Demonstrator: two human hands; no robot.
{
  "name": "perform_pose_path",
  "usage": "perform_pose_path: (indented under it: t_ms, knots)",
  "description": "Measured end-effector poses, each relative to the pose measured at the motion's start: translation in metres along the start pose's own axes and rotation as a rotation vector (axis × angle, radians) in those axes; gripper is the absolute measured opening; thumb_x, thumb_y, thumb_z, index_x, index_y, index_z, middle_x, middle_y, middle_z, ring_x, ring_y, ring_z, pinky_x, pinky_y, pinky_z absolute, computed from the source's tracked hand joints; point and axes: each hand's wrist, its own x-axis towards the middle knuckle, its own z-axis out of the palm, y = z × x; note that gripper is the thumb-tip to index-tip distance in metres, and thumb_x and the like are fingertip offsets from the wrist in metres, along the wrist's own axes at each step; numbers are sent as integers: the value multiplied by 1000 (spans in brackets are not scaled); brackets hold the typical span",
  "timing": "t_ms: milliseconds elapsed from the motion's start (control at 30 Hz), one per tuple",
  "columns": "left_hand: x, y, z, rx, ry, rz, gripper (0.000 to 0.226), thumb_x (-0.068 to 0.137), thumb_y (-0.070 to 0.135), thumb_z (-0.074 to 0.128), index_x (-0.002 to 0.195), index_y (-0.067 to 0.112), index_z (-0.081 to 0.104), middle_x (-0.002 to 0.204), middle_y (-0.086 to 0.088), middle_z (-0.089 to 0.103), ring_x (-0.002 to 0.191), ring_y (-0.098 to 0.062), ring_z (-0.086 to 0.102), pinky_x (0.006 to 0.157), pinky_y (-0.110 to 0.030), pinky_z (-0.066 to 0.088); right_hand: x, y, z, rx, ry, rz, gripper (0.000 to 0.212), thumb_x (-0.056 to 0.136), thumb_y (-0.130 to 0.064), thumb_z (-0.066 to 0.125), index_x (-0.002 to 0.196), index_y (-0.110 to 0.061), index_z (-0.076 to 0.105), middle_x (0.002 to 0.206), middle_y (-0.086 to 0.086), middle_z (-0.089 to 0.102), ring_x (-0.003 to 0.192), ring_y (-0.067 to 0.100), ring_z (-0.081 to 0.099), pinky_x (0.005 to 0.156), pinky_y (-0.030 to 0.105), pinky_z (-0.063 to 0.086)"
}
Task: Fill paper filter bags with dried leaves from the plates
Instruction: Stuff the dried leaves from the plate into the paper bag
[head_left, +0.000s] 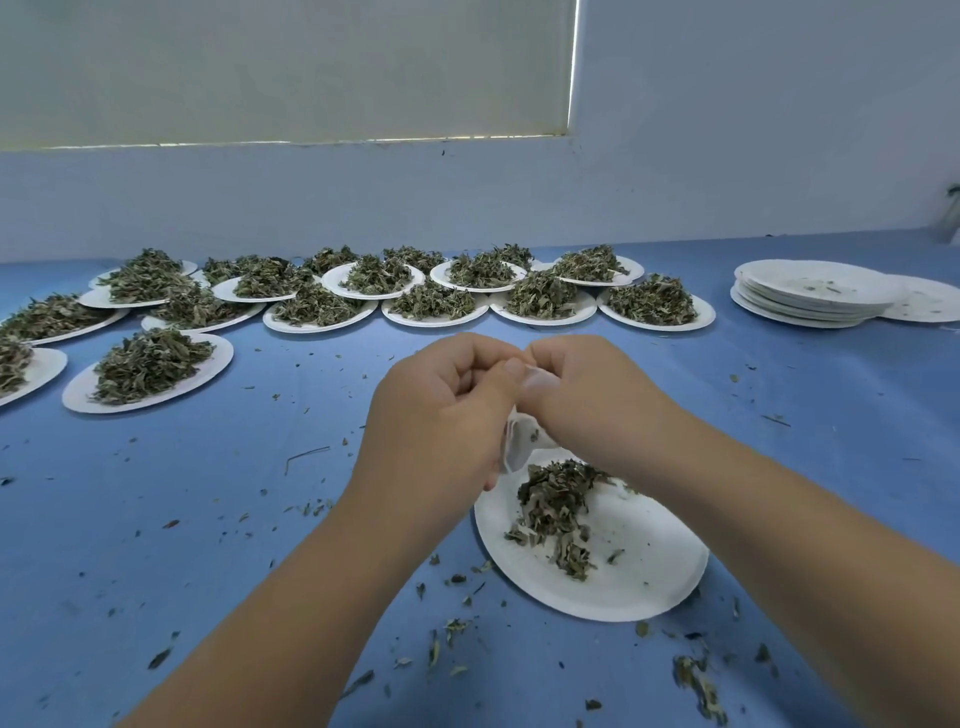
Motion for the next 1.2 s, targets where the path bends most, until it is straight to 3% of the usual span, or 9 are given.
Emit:
perform_pose_path:
  t_ms: [100, 167, 233, 400, 567, 700, 833, 1000, 1200]
  knots:
    - [8, -4, -9, 9, 68, 11, 18, 93, 16, 59, 78, 21, 68, 40, 8, 49, 33, -11, 42, 39, -22, 40, -10, 11, -16, 121, 4, 9, 27, 81, -51, 66, 78, -24, 66, 61, -13, 61, 52, 1, 49, 54, 17, 40]
    - [13, -7, -15, -8, 114, 17, 17, 94, 15, 59, 80, 19, 67, 40, 7, 48, 33, -11, 42, 38, -21, 39, -17, 20, -30, 64, 42, 27, 40, 72, -71, 55, 82, -34, 67, 75, -15, 66, 59, -2, 54, 60, 16, 43]
    - [17, -9, -21, -27, 162, 19, 17, 94, 14, 59, 80, 19, 67, 41, 7, 48, 33, -11, 41, 38, -21, 40, -26, 29, -40, -73, 27, -1, 53, 60, -81, 42, 85, -39, 64, 82, -28, 63, 68, -8, 56, 57, 9, 41]
    - [23, -11, -32, -56, 256, 35, 18, 94, 13, 58, 81, 19, 69, 44, 6, 48, 35, -12, 41, 40, -25, 41, -44, 49, -42, -381, -259, 9, 72, 54, -92, 30, 113, -54, 47, 106, -32, 47, 92, -14, 45, 76, 17, 38]
    - [23, -12, -32, -34, 256, 45, 16, 94, 12, 58, 83, 17, 68, 44, 6, 48, 36, -13, 41, 42, -27, 44, -42, 48, -35, -519, -365, 15, 98, 52, -91, 27, 139, -44, 34, 116, -27, 35, 107, -4, 39, 87, 21, 34]
    - [23, -14, -30, -17, 250, 47, 17, 94, 12, 57, 82, 19, 68, 45, 7, 48, 36, -13, 42, 42, -26, 43, -44, 48, -35, -499, -408, -30, 93, 56, -89, 35, 138, -45, 36, 108, -34, 36, 99, -16, 38, 76, 11, 33]
    - [23, -15, -30, -4, 245, 44, 16, 94, 13, 58, 83, 19, 69, 46, 7, 49, 37, -14, 42, 45, -29, 44, -47, 50, -36, -442, -426, -85, 89, 54, -88, 56, 133, -53, 35, 112, -40, 36, 104, -23, 35, 74, 9, 33]
    - [22, -16, -28, 23, 242, 51, 15, 93, 13, 58, 84, 18, 69, 48, 8, 50, 37, -14, 43, 47, -31, 44, -43, 50, -29, -426, -482, -116, 109, 52, -80, 69, 143, -56, 14, 129, -41, 21, 122, -10, 32, 96, 20, 36]
    - [21, -15, -25, 60, 233, 59, 16, 94, 15, 58, 83, 20, 68, 47, 9, 50, 36, -13, 43, 43, -28, 44, -39, 47, -21, -505, -555, -217, 70, 80, -66, 58, 139, -61, 22, 134, -29, 21, 123, -2, 32, 101, 28, 36]
